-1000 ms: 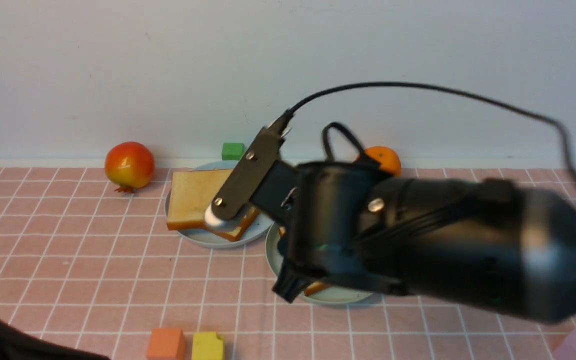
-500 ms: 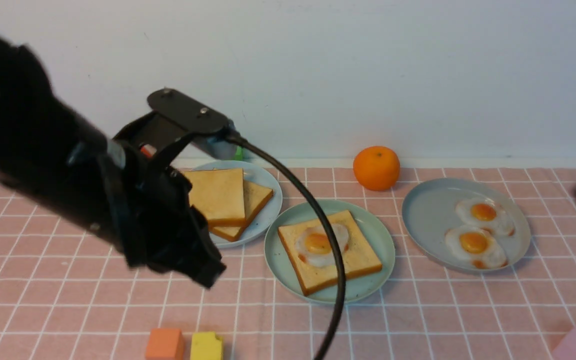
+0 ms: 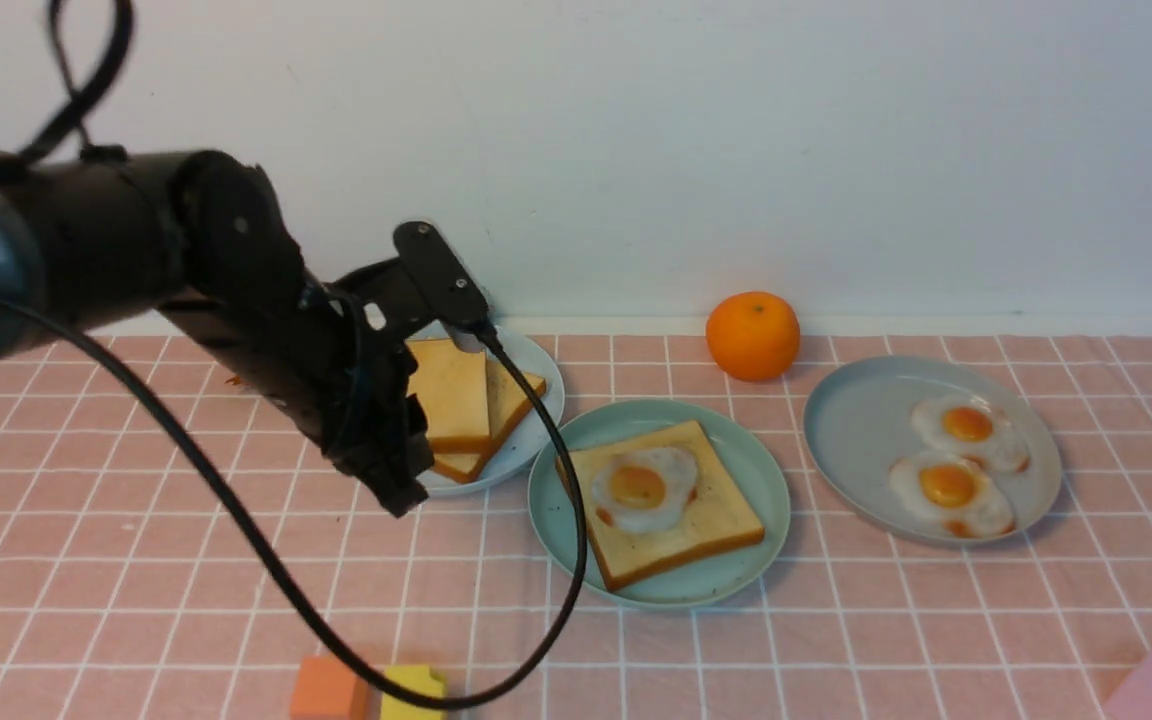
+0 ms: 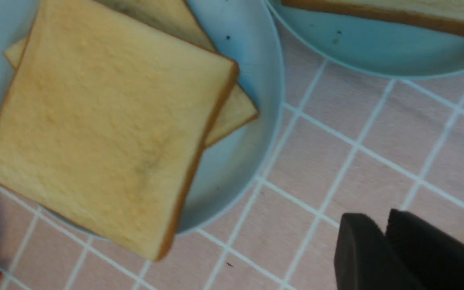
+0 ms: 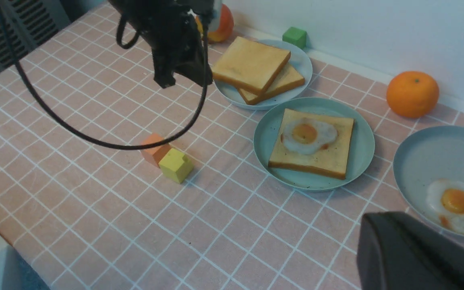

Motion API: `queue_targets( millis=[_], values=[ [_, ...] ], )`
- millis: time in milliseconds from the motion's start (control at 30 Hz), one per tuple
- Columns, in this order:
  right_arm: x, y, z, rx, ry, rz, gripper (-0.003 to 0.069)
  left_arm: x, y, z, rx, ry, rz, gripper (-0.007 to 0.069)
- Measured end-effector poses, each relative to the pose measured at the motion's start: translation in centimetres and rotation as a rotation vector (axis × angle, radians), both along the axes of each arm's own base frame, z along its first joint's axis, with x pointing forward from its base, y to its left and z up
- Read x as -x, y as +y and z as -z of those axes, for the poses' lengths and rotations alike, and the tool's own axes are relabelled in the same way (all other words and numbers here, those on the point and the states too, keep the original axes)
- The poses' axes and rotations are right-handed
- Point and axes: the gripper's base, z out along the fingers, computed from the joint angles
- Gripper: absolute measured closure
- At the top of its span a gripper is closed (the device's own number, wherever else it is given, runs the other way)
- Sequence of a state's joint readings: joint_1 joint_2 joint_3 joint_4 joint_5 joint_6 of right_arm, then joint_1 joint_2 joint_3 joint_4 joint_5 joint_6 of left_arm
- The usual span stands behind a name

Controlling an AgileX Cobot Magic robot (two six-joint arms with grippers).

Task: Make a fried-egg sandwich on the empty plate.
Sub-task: Use the left arm to grab a slice of bread

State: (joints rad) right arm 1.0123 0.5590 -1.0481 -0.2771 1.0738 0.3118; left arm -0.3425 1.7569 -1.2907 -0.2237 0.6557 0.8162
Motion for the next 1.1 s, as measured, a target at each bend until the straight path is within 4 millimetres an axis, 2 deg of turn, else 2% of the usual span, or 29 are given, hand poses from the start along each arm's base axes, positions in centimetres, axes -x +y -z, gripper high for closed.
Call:
queue_targets(
  millis=[100, 167, 367, 733, 1033, 1100],
  values=[
    [-0.3, 0.7, 0.2, 0.017, 0.022, -0.006, 0.0655, -2.0, -0.3, 1.7, -0.024, -0.113, 0.008, 0.0322],
    [-0.6, 1.1, 0.3, 0.029, 0.034, -0.009, 0.0653, -2.7, -0.4, 2.5, -0.029, -0.147, 0.006, 0.0272],
    [-1.1, 2.0, 0.5, 0.052, 0.05, -0.011, 0.0652, -3.8, -0.5, 4.7, -0.072, -0.179, 0.033, 0.0237],
    [-1.0, 2.1, 0.6, 0.045, 0.062, -0.02, 0.0648, -4.9, -0.6, 6.5, -0.126, -0.237, 0.072, 0.0239],
    [-1.0, 2.2, 0.6, 0.041, 0.068, -0.024, 0.0644, -5.4, -0.6, 7.8, -0.174, -0.247, 0.112, 0.0341],
    [-0.9, 2.2, 0.6, 0.037, 0.076, -0.029, 0.0644, -5.5, -0.7, 8.0, -0.177, -0.254, 0.115, 0.0395]
  ],
)
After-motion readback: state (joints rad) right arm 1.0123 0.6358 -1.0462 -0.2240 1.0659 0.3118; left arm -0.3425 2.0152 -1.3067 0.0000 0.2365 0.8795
